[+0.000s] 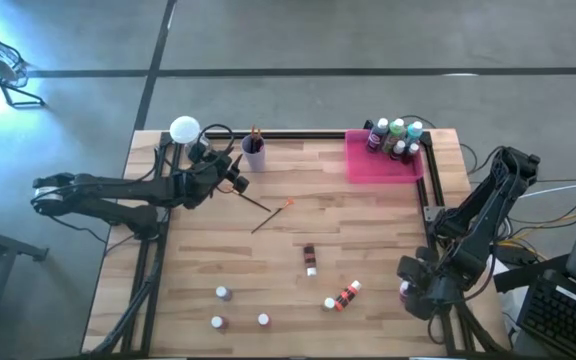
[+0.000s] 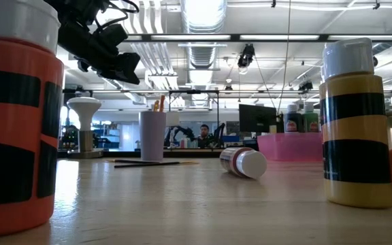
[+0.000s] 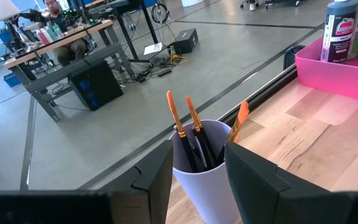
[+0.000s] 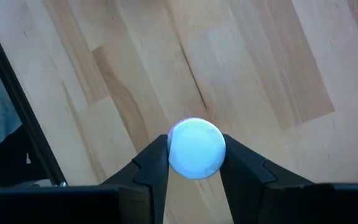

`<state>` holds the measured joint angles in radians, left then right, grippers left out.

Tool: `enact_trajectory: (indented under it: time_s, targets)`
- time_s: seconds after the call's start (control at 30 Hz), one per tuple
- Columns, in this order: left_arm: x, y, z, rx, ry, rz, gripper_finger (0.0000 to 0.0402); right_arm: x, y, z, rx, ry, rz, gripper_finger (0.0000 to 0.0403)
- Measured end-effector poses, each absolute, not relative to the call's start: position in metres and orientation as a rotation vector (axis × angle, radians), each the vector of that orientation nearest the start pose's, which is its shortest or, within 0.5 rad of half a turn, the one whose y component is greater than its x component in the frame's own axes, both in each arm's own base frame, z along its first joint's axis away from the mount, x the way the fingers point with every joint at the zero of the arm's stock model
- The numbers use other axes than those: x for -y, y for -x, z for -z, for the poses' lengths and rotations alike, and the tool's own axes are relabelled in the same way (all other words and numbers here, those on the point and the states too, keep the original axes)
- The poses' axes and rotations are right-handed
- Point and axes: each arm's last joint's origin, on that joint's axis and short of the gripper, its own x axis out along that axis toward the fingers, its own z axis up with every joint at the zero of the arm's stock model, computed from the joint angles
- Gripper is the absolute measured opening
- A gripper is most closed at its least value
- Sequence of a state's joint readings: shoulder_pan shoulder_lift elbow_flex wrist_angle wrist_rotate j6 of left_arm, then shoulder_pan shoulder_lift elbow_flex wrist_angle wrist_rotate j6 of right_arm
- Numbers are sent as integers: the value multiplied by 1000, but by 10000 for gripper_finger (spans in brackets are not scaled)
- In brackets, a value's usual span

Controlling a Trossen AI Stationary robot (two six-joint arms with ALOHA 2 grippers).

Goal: Pick & Place Paint Supplies
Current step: Put the small pink paint bottle into the pink bin

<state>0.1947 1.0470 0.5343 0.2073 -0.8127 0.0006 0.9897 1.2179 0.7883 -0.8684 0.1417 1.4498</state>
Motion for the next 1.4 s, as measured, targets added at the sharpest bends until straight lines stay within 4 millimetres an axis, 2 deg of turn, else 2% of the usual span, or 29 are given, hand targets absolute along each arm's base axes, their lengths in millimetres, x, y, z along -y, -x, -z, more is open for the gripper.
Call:
enact_trajectory:
  time_s: [0.47, 0.73, 0.9, 1.07, 1.4]
  targets:
    - [-62, -206, -238, -303, -97, -999, 151, -161, -117, -230, -1206, -467, 304, 111]
    - [-62, -206, -238, -304, -97, -999, 151, -142, -131, -238, -1125, -496, 407, 111]
    - [-62, -206, -238, -304, -97, -999, 151, -121, -144, -244, -1085, -528, 455, 111]
    - [-62, -206, -238, -304, -97, -999, 151, -91, -153, -255, -1030, -567, 495, 111]
    - [-62, -206, -238, -304, -97, -999, 151, -25, -150, -280, -866, -541, 601, 111]
